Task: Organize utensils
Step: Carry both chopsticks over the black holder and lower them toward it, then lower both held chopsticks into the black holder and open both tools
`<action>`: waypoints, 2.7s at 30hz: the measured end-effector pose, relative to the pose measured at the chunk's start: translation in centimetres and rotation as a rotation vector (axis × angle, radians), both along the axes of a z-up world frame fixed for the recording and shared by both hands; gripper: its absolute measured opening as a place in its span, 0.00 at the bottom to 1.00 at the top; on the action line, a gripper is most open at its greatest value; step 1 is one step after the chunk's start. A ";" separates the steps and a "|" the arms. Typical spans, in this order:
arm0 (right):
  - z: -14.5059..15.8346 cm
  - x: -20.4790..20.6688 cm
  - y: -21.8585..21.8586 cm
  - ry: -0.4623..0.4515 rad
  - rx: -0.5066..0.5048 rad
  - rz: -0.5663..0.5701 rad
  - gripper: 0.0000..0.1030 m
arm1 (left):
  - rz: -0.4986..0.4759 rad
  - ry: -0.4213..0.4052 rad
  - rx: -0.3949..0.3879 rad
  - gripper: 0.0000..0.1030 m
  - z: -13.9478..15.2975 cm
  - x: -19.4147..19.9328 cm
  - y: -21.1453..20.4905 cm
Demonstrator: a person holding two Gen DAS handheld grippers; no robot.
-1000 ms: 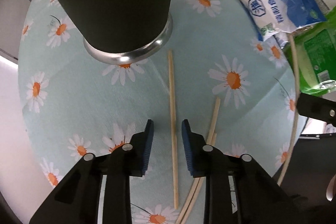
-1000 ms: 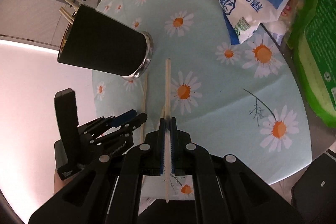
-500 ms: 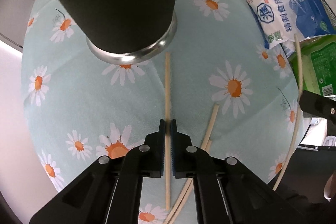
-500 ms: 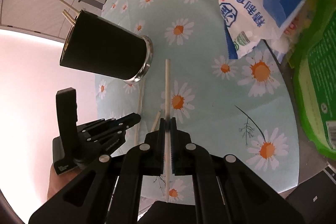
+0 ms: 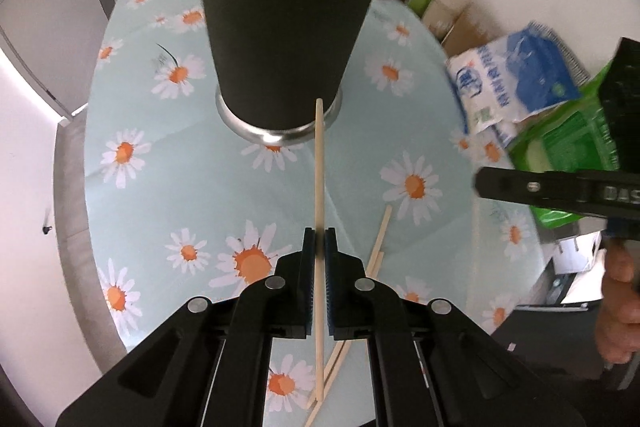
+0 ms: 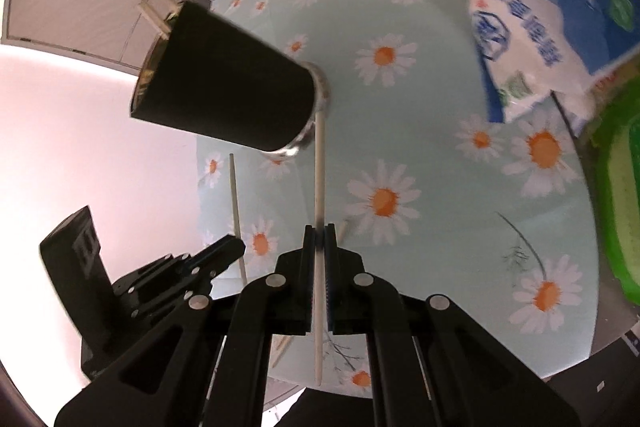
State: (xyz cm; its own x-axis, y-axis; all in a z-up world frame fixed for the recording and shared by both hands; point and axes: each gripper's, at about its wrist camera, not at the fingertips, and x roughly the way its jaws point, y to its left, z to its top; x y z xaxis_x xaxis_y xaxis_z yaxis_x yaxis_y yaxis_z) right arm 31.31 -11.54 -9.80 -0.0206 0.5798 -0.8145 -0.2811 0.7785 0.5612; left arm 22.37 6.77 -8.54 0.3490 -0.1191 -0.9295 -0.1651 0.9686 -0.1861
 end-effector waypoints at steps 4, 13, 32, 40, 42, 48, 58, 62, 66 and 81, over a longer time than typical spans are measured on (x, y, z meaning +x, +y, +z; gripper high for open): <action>0.9 -0.8 1.4 -0.009 0.022 -0.005 0.05 | 0.008 -0.059 -0.033 0.03 1.7 -1.0 0.6; 4.3 -2.5 4.9 -0.159 0.043 0.048 0.05 | 0.028 -0.171 -0.095 0.03 4.0 -1.8 2.9; 10.0 -2.7 8.4 -0.527 0.190 0.076 0.05 | -0.059 -0.457 -0.185 0.03 9.9 -0.6 6.0; 12.7 -0.8 9.7 -0.663 0.207 0.093 0.05 | -0.071 -0.568 -0.206 0.03 11.7 1.6 7.4; 13.6 -0.3 9.9 -0.680 0.223 0.091 0.05 | -0.073 -0.604 -0.221 0.03 12.2 2.1 7.9; 15.6 1.0 10.1 -0.736 0.255 0.050 0.05 | -0.088 -0.733 -0.207 0.03 14.0 3.3 8.8; 18.0 2.0 10.4 -0.872 0.264 -0.020 0.05 | -0.098 -0.847 -0.185 0.03 14.6 5.1 9.5; 18.2 2.3 10.3 -0.892 0.276 -0.041 0.05 | -0.107 -0.900 -0.165 0.03 14.7 5.4 9.7; 18.0 2.5 10.4 -0.908 0.285 -0.061 0.05 | -0.106 -0.938 -0.157 0.03 14.7 5.7 10.0; 12.2 3.8 10.8 -0.830 0.203 -0.120 0.05 | -0.084 -0.881 -0.153 0.04 10.2 6.8 9.5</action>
